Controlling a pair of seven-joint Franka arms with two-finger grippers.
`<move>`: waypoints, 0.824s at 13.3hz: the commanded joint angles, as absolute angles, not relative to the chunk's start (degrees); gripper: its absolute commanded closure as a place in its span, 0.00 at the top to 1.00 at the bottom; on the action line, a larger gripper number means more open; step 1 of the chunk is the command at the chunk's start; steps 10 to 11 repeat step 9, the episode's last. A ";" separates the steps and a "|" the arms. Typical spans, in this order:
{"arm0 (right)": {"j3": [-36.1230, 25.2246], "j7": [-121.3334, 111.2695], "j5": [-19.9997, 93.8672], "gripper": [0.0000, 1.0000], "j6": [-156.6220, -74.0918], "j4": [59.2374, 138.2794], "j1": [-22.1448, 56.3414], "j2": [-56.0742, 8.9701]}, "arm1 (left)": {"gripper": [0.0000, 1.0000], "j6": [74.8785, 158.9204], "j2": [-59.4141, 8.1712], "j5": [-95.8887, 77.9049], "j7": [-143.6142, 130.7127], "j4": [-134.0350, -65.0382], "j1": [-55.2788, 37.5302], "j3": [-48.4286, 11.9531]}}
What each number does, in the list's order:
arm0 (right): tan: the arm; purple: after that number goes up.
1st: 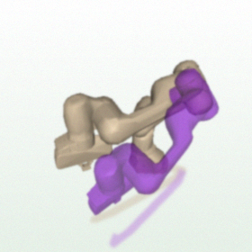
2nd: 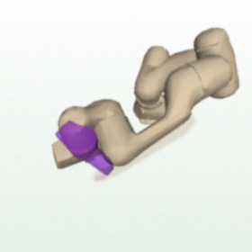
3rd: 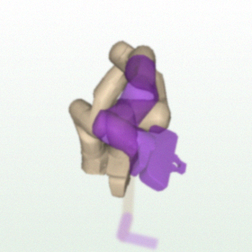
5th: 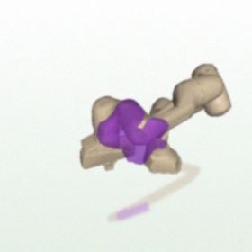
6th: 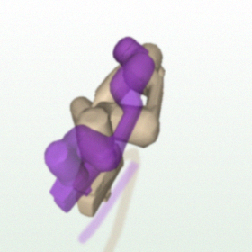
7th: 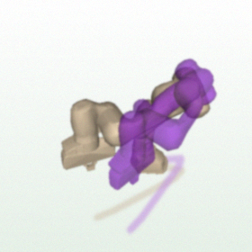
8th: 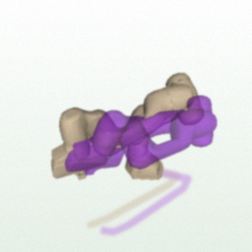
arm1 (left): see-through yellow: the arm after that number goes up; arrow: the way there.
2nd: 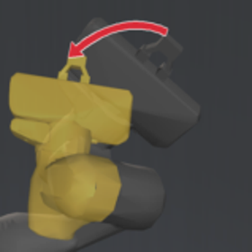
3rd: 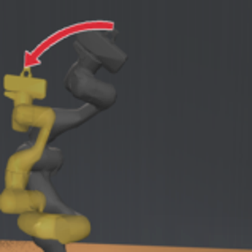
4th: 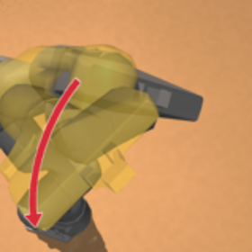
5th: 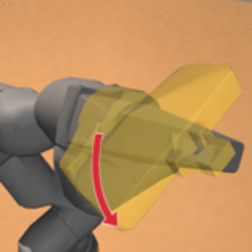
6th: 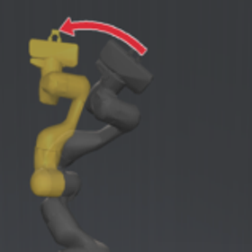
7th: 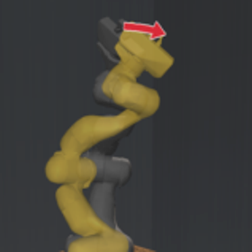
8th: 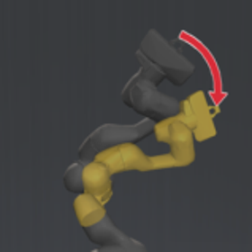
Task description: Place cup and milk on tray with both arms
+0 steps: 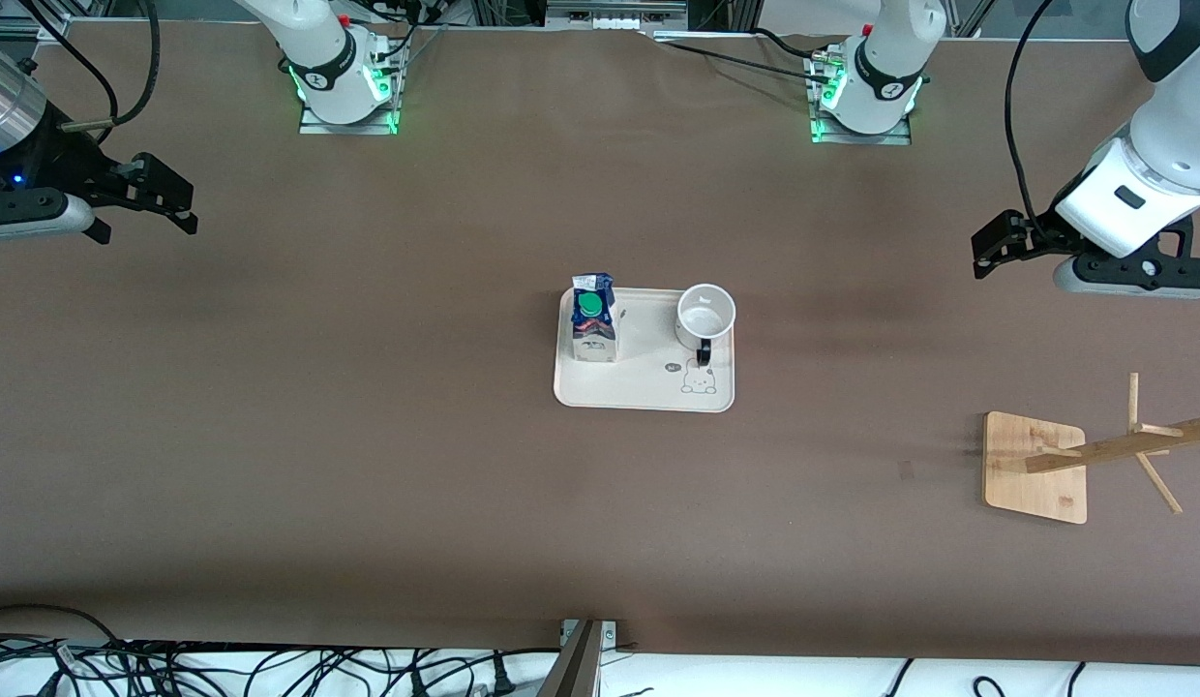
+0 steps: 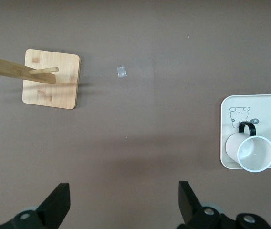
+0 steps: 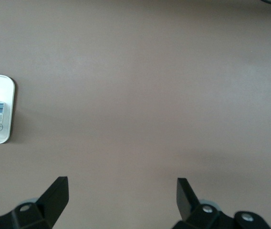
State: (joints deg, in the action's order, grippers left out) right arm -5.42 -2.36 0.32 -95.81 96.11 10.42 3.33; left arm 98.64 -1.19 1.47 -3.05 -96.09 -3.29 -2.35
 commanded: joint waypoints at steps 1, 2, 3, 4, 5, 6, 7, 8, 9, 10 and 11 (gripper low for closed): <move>-5.80 -2.29 0.26 1.00 -95.36 95.19 10.37 3.08 | 1.00 96.94 -2.29 0.88 -2.99 -93.78 -3.34 -2.37; -5.80 -2.37 0.26 1.00 -95.36 95.19 10.37 3.08 | 1.00 96.33 -2.55 0.97 -2.99 -93.61 -3.43 -2.37; -5.80 -2.37 0.26 1.00 -95.36 95.19 10.37 3.08 | 1.00 95.72 -2.98 0.97 -3.08 -93.26 -3.51 -2.46; -5.80 -2.37 0.18 1.00 -95.36 95.19 10.37 3.08 | 1.00 95.54 -3.16 0.97 -3.08 -92.56 -3.52 -2.46; -5.80 -2.37 0.09 1.00 -95.36 95.19 10.37 3.08 | 1.00 95.10 -3.77 0.97 -3.08 -92.03 -3.52 -2.46; -5.80 -2.37 0.09 1.00 -95.36 95.19 10.37 3.08 | 1.00 95.01 -4.04 1.05 -3.08 -91.41 -3.52 -2.46; -5.80 -2.37 0.09 1.00 -95.36 95.19 10.37 3.08 | 1.00 94.84 -4.48 0.97 -2.99 -90.80 -3.52 -2.37; -5.80 -2.37 0.09 1.00 -95.27 95.19 10.37 3.08 | 1.00 94.57 -4.92 1.05 -2.99 -90.36 -3.52 -2.37; -5.80 -2.37 0.09 1.00 -95.10 95.19 10.37 3.08 | 1.00 94.48 -5.01 0.97 -3.08 -90.09 -3.52 -2.37; -5.80 -2.37 0.09 1.00 -95.10 95.19 10.37 3.08 | 1.00 94.48 -5.01 0.97 -3.08 -90.09 -3.52 -2.37; -5.80 -2.37 0.09 1.00 -95.10 95.19 10.37 3.08 | 1.00 94.48 -5.01 0.97 -3.08 -90.09 -3.52 -2.37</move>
